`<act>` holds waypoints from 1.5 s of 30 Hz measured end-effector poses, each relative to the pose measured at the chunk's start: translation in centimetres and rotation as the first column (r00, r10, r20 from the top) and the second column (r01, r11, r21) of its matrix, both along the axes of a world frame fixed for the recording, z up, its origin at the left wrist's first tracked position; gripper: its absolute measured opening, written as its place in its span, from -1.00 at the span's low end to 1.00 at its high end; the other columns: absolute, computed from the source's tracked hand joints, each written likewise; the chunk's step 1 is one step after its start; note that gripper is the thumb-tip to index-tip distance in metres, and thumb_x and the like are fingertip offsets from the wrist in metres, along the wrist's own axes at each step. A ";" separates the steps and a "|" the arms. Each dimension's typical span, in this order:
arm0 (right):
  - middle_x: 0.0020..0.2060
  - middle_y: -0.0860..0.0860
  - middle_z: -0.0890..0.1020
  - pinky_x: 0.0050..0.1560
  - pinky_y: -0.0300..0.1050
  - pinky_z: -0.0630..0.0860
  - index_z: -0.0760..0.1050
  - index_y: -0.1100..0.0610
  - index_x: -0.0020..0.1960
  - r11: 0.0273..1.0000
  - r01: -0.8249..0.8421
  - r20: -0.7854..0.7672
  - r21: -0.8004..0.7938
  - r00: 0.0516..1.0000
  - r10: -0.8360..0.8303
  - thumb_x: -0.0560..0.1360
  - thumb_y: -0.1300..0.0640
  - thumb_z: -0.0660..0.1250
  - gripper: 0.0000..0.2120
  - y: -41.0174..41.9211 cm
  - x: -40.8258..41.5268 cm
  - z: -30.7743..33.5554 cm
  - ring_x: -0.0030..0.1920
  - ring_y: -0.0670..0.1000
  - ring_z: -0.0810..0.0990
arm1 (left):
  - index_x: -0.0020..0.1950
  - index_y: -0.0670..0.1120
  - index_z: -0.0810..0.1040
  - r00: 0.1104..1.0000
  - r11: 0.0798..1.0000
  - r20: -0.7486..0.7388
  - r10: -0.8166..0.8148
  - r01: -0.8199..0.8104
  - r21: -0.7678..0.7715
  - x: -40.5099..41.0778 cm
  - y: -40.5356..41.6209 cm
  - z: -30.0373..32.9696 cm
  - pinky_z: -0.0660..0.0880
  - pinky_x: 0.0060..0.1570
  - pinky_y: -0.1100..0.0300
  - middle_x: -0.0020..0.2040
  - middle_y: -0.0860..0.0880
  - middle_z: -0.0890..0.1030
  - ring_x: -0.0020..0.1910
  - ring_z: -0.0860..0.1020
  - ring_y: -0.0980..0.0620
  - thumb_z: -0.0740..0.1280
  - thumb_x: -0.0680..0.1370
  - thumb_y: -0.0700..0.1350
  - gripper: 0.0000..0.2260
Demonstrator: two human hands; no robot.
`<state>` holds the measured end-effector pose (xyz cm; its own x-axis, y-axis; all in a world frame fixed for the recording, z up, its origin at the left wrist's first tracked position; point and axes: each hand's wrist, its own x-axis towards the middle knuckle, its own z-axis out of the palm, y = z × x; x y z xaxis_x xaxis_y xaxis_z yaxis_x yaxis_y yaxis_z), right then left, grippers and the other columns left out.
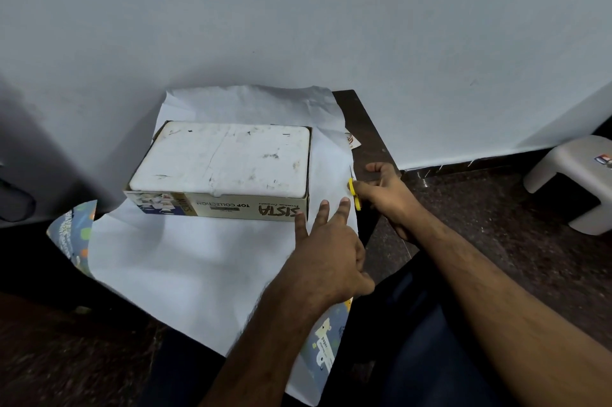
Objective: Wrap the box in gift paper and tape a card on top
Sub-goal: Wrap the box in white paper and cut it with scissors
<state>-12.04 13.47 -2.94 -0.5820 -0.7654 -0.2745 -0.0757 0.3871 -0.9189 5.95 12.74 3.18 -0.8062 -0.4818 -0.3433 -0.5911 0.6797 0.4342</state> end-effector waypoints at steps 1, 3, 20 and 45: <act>-0.35 -0.05 0.67 -0.11 -0.13 0.49 0.26 0.14 0.42 1.000 -0.002 0.001 -0.001 1.000 0.002 0.55 0.12 0.45 -0.46 0.0 0.0 -0.1 -0.29 -0.14 0.65 | -0.41 0.01 0.38 1.000 1.000 0.000 0.000 0.000 -0.003 0.0 0.0 0.0 -0.35 0.51 -0.19 0.68 0.09 -0.16 0.64 -0.24 0.00 0.45 0.46 -0.06 -0.67; -0.30 -0.03 0.70 -0.04 -0.08 0.55 0.25 0.16 0.43 1.000 -0.003 0.009 -0.006 1.000 0.003 0.54 0.18 0.44 -0.45 0.1 -0.1 -0.1 -0.25 -0.10 0.67 | -0.41 0.02 0.38 1.000 1.000 0.001 0.000 0.000 0.008 0.2 -0.2 0.2 -0.34 0.52 -0.19 0.68 0.08 -0.14 0.65 -0.22 0.02 0.46 0.47 -0.07 -0.67; -0.26 -0.02 0.63 -0.06 -0.12 0.51 0.29 0.11 0.36 1.000 0.020 -0.060 0.000 0.998 -0.020 0.55 0.17 0.41 -0.54 0.0 0.6 -0.3 -0.21 -0.04 0.62 | -0.36 -0.06 0.52 0.999 0.981 -0.028 -0.016 0.021 0.193 1.4 -0.8 1.1 -0.14 0.59 -0.11 0.66 0.03 0.13 0.64 -0.01 0.09 0.46 0.45 -0.16 -0.78; -0.25 -0.01 0.68 0.00 -0.14 0.57 0.22 0.15 0.45 0.994 -0.100 -0.148 -0.050 0.985 0.092 0.57 0.23 0.37 -0.47 0.3 0.8 0.7 -0.26 -0.14 0.66 | 0.65 -0.10 -0.09 0.888 0.911 -0.227 0.401 -0.413 -0.005 -4.1 -1.6 -5.1 0.55 0.00 -0.01 0.19 -0.15 0.62 0.14 0.62 -0.15 0.35 0.60 -0.03 -0.22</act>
